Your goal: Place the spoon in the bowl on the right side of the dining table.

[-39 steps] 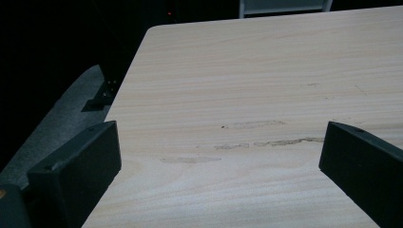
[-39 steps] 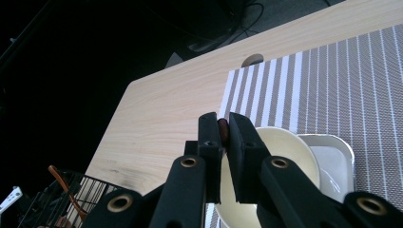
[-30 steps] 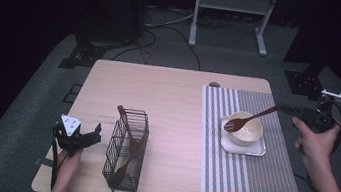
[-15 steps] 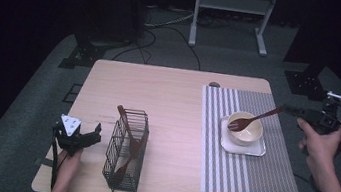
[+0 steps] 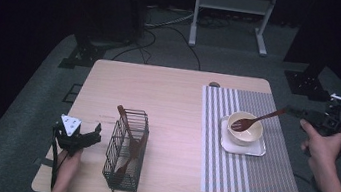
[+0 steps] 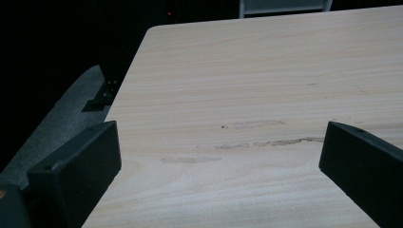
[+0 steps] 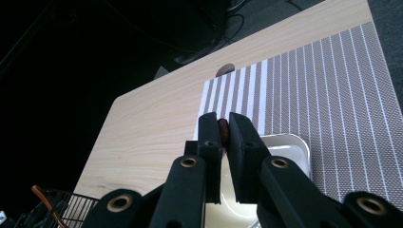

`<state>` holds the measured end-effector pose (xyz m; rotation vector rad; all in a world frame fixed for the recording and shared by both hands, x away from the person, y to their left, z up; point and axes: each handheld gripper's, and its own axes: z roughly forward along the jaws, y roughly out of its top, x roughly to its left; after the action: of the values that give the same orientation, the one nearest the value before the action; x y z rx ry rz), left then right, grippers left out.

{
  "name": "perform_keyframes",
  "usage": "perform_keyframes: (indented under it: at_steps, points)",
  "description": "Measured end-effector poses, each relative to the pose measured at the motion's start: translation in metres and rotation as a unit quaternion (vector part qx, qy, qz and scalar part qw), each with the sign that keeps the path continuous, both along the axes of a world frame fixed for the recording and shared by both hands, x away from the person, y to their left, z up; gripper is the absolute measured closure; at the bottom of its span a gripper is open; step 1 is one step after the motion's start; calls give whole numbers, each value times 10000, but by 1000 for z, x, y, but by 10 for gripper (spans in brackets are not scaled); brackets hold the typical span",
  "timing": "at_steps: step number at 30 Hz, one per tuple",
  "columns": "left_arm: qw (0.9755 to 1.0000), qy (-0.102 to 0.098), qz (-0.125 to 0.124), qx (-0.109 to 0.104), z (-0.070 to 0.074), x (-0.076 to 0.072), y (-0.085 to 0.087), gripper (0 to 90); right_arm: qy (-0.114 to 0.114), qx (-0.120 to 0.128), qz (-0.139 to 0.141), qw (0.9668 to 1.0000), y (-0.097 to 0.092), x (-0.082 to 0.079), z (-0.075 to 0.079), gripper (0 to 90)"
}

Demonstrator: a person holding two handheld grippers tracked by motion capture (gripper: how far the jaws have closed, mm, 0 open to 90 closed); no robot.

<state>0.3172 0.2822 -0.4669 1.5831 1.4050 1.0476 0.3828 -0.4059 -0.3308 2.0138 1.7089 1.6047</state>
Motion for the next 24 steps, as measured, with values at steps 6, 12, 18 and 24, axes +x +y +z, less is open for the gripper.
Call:
perform_keyframes:
  at_steps: [6,12,18,24]
  points:
    - [10000,3,-1,6,0,0,0,0,24,-12,-49,10000,-2,0,-3,835]
    - [10000,-1,-2,5,0,0,0,0,45,-23,-92,9999,-5,0,-7,834]
    - [10000,-3,-3,8,0,0,0,0,96,-35,-118,9999,-7,0,-10,834]
    - [10000,1,1,5,0,0,0,0,117,-43,-134,9998,-6,1,-16,834]
